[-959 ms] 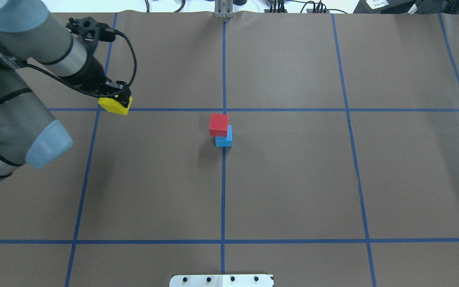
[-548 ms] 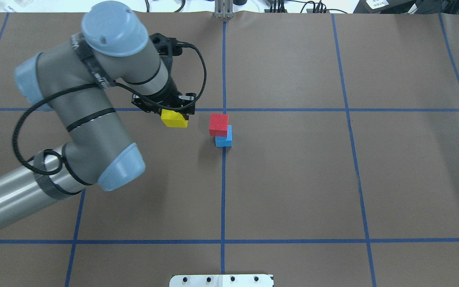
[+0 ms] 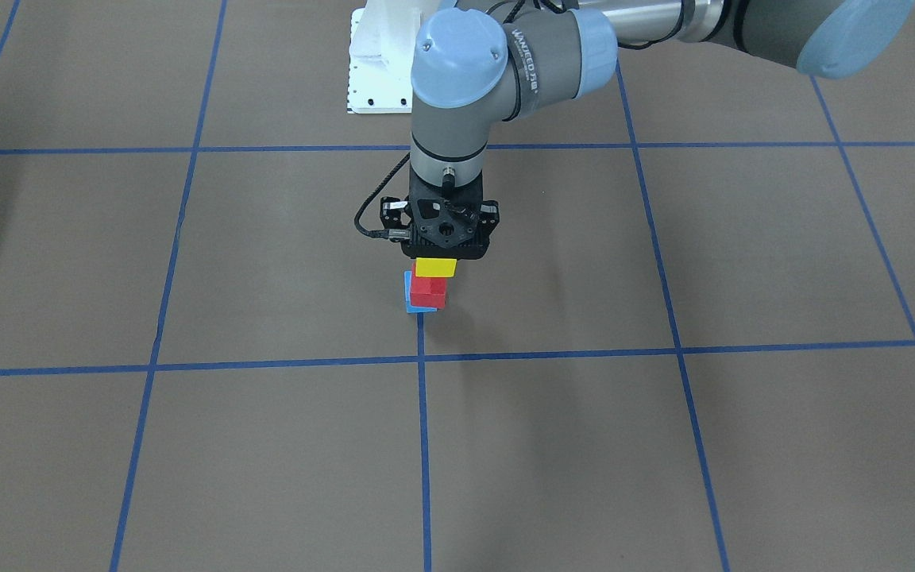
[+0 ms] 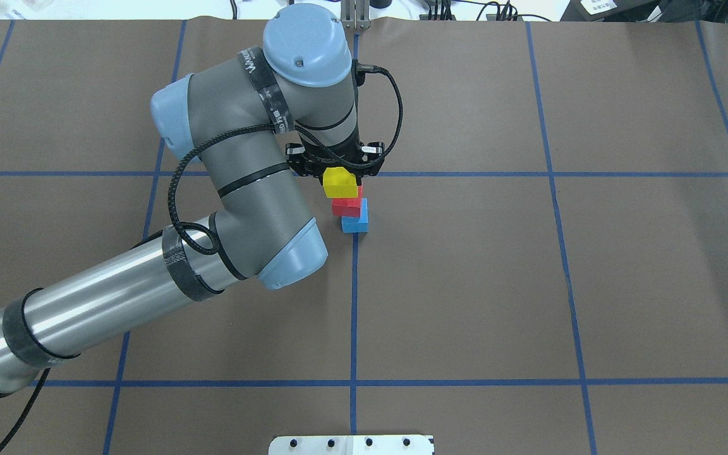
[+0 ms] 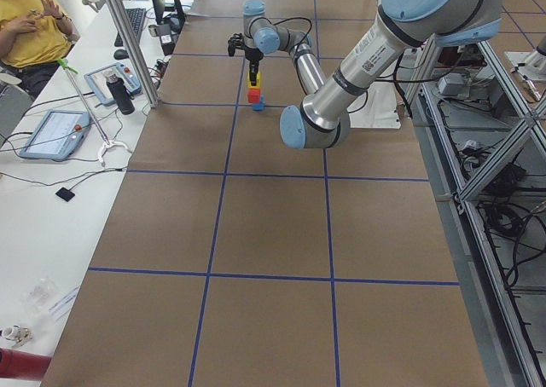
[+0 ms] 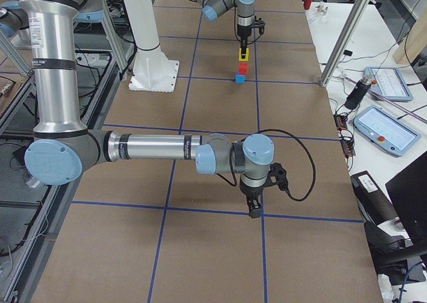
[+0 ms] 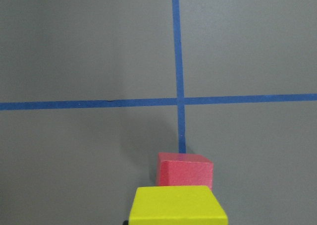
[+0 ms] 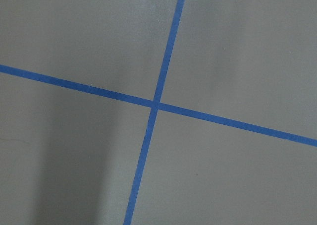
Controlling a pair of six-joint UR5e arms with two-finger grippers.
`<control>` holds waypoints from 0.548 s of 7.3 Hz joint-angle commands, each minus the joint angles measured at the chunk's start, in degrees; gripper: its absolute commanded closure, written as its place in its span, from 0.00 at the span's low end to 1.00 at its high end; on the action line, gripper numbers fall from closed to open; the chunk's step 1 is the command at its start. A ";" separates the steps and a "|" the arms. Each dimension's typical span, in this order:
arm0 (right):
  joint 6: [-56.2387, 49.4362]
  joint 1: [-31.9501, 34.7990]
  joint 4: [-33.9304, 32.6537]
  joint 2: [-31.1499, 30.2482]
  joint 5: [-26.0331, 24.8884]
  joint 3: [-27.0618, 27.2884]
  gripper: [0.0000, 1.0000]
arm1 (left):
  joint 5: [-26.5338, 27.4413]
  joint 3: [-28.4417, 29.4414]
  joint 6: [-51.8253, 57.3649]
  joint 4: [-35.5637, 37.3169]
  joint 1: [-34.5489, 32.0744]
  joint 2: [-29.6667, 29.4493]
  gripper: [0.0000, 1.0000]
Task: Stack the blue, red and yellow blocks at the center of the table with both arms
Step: 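Carry the yellow cube with the left gripper and set it on the red cube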
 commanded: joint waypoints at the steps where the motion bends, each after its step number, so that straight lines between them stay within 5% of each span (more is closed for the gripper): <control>1: 0.00 0.00 0.00 0.00 0.00 -0.07 0.00 | 1.94 1.73 0.01 -0.23 1.18 -0.63 0.41; 4: 0.00 0.00 0.00 -0.09 0.00 -0.07 0.00 | 2.65 2.44 0.01 -0.93 2.06 -0.63 0.16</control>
